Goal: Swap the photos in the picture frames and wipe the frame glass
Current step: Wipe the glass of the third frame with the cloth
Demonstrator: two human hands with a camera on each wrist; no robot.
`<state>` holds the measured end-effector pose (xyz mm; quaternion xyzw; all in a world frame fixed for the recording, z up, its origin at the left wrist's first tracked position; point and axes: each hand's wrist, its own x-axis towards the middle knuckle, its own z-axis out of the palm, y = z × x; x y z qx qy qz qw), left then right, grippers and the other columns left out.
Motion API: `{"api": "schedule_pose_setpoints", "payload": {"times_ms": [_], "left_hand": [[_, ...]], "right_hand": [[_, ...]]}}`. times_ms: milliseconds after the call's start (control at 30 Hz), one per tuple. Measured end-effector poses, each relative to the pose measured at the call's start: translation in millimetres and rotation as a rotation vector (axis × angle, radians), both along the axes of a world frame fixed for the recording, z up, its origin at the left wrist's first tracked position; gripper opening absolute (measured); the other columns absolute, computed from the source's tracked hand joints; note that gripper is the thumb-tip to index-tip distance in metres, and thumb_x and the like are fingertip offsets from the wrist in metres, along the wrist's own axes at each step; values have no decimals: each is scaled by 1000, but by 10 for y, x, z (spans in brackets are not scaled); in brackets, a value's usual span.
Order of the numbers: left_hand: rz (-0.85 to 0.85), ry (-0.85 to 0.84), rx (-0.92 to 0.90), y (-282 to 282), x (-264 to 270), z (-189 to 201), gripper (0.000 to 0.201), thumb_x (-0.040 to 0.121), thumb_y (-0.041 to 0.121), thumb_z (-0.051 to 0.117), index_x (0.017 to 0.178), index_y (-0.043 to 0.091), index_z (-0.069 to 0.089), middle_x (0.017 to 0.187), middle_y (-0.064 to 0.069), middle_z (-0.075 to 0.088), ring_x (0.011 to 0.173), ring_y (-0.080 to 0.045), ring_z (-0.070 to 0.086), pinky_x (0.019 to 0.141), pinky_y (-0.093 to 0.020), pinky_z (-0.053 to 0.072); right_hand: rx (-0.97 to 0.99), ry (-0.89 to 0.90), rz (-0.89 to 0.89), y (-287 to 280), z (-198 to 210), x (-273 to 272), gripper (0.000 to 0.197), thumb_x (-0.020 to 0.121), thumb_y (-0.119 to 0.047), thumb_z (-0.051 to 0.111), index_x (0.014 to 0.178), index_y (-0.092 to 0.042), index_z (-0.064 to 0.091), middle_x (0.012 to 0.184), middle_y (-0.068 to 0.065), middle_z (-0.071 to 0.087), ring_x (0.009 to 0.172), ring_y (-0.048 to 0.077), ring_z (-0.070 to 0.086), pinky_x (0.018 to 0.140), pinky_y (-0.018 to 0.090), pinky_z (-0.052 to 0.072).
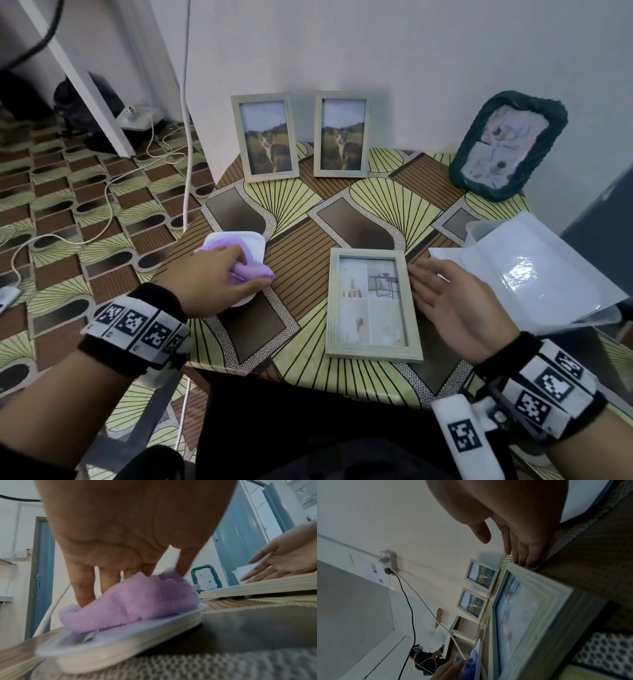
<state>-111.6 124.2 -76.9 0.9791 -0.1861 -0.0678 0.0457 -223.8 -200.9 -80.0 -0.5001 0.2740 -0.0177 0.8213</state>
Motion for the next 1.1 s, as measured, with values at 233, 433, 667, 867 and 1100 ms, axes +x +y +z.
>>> {"api": "schedule_pose_setpoints", "payload": {"times_ms": [233, 433, 667, 867, 1100], "left_hand": [[30, 44, 18, -4, 26, 95, 14, 88, 22, 53, 99, 20, 46, 98, -1, 51, 93, -28, 48, 82, -40, 47], [7, 48, -8, -77, -126, 197, 39, 91, 27, 48, 129, 27, 41, 116, 1, 51, 103, -26, 46, 89, -37, 45], [-176, -12, -272, -516, -447, 244, 50, 88, 60, 51, 130, 34, 51, 111, 16, 64, 87, -3, 54, 89, -26, 44], [-321, 89, -154, -913, -356, 10, 51, 93, 50, 48, 138, 27, 41, 124, 5, 60, 115, -18, 52, 96, -33, 43], [-217, 389, -558, -1017, -256, -67, 58, 92, 36, 60, 145, 30, 35, 113, 21, 62, 95, 10, 60, 86, -20, 51]], "right_hand": [[-51, 3, 28, -87, -65, -16, 24, 96, -12, 53, 115, -2, 65, 120, 10, 70, 114, 20, 65, 96, 36, 51], [-178, -26, 52, -30, -73, -24, 25, 96, -6, 51, 117, -2, 64, 113, 9, 73, 111, 18, 67, 94, 33, 51], [-380, -6, 130, 45, -15, -20, 16, 94, -11, 56, 105, -14, 68, 91, -3, 76, 85, 5, 69, 75, 24, 51], [-700, -23, 465, 14, 27, -58, 22, 94, -25, 60, 114, -33, 65, 108, -16, 72, 97, 1, 68, 82, 26, 49], [-827, -94, 491, 23, -25, -77, 22, 95, -27, 59, 116, -31, 63, 113, -14, 71, 106, 9, 66, 94, 37, 53]]}}
